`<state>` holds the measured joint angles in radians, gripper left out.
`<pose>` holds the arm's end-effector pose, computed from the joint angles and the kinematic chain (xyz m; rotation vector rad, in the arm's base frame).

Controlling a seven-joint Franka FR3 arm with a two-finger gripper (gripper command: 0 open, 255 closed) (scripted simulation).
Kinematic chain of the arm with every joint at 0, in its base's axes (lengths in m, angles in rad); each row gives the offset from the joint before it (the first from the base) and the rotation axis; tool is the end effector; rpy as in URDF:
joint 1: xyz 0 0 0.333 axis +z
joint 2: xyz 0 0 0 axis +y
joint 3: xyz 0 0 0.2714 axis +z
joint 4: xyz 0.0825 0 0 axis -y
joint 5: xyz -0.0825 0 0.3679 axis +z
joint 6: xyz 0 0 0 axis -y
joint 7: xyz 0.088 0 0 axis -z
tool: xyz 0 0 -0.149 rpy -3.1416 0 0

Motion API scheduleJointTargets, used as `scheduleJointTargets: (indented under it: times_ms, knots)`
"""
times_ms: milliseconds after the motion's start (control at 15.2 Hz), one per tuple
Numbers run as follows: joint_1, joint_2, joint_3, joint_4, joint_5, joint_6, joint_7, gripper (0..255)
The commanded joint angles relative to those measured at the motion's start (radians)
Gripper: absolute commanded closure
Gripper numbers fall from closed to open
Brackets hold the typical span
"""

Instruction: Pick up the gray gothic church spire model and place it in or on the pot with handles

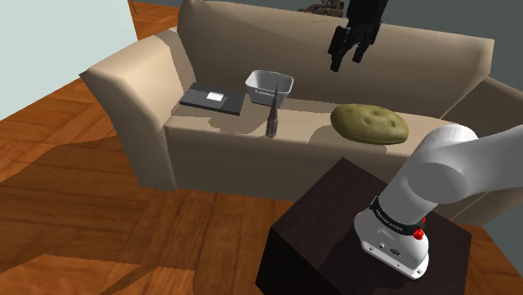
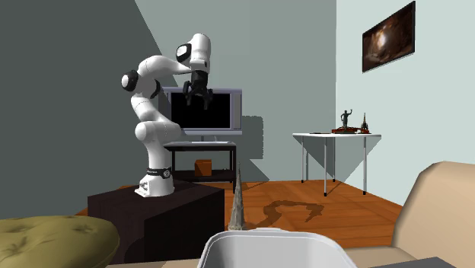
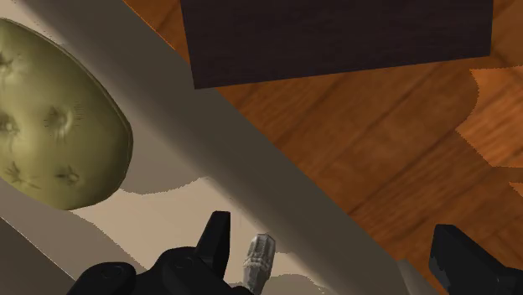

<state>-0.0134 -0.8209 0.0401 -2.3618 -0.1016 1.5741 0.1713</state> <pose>0.3160 -0.0050 0.5268 3.0041 -0.2381 0.0676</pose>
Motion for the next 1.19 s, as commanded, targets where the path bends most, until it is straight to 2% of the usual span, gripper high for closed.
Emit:
scheduleJointTargets:
  times_ms: [0, 330, 660, 924, 1122]
  knots:
    - [0.0, 0.0, 0.0, 0.0, 0.0, 0.0, 0.0, 0]
    - [-0.015, -0.104, -0.037, -0.252, -0.025, 0.281, 0.012, 0]
    - [-0.046, -0.133, -0.079, -0.465, -0.062, 0.599, 0.025, 0]
    - [-0.087, -0.065, -0.114, -0.596, -0.102, 0.905, 0.038, 0]
    - [-0.129, 0.062, -0.133, -0.659, -0.138, 1.176, 0.052, 0]
